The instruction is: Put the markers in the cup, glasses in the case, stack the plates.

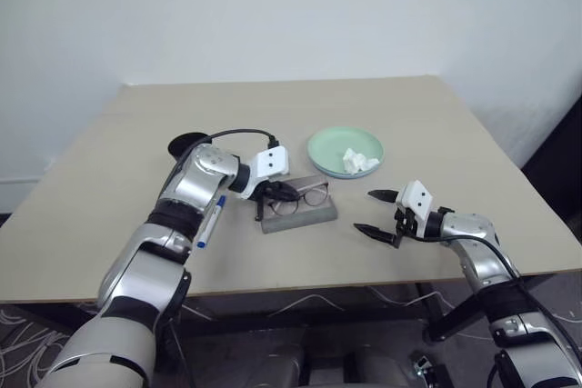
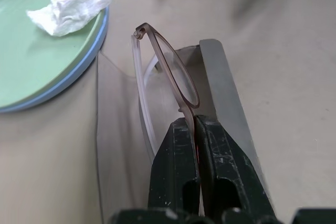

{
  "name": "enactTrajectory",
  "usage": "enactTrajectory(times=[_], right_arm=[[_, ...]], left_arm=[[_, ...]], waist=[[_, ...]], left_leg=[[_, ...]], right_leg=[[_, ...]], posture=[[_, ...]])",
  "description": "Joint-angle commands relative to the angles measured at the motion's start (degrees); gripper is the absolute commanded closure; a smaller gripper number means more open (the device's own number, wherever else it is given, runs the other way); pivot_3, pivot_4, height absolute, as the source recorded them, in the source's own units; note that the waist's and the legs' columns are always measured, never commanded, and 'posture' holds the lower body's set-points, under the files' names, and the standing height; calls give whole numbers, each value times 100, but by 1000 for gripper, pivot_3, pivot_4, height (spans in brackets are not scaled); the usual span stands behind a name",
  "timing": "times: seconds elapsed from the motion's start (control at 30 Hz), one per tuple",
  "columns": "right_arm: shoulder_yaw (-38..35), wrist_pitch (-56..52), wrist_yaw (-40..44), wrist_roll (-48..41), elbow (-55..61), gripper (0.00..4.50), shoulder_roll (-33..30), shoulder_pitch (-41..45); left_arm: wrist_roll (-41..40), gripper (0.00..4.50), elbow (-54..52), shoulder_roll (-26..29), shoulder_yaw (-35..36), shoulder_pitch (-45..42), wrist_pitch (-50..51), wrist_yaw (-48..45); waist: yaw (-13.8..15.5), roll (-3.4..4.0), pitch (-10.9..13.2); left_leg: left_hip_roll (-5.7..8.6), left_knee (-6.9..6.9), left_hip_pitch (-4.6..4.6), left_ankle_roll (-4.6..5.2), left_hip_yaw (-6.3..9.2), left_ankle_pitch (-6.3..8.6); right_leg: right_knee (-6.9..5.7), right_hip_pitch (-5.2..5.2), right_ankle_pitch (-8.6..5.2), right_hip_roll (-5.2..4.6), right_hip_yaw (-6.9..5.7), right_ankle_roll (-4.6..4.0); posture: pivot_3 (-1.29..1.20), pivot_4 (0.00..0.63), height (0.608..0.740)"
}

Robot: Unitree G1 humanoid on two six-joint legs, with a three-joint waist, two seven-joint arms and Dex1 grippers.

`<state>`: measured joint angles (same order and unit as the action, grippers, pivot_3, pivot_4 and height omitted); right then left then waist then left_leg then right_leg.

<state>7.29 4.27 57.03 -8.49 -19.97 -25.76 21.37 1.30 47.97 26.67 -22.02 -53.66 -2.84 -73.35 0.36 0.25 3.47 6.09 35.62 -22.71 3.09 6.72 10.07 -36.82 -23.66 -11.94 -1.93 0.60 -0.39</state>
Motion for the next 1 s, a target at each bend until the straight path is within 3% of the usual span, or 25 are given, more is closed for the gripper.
enactTrajectory(times=[0.03,0.4,0.93,1.0], right_arm=[[-178,-45,-97,-127,368,0,-62,-47],[-178,-141,-204,-138,498,0,-75,-152],[-99,-48,-236,-69,314,0,4,-46],[-86,-32,-242,-60,291,0,25,-35]], left_arm=[[120,4485,371,-121,136,-353,-420,1],[558,4485,1126,-266,72,-556,-1002,-194],[419,4485,972,-199,315,-498,-206,-968],[461,4067,1009,-216,337,-500,-204,-893]], waist=[[-5,-2,1],[-10,-6,3],[-16,-6,3],[-15,-7,3]], left_leg=[[0,2,0,1,0,1],[0,21,0,12,1,7],[0,36,0,22,0,14],[0,37,0,22,0,14]], right_leg=[[0,1,1,0,-1,2],[-1,10,4,0,-9,8],[-1,18,5,0,-11,16],[-1,18,5,-1,-11,16]], posture=[[0,0,736],[0,0,736],[0,0,736],[0,0,736]])
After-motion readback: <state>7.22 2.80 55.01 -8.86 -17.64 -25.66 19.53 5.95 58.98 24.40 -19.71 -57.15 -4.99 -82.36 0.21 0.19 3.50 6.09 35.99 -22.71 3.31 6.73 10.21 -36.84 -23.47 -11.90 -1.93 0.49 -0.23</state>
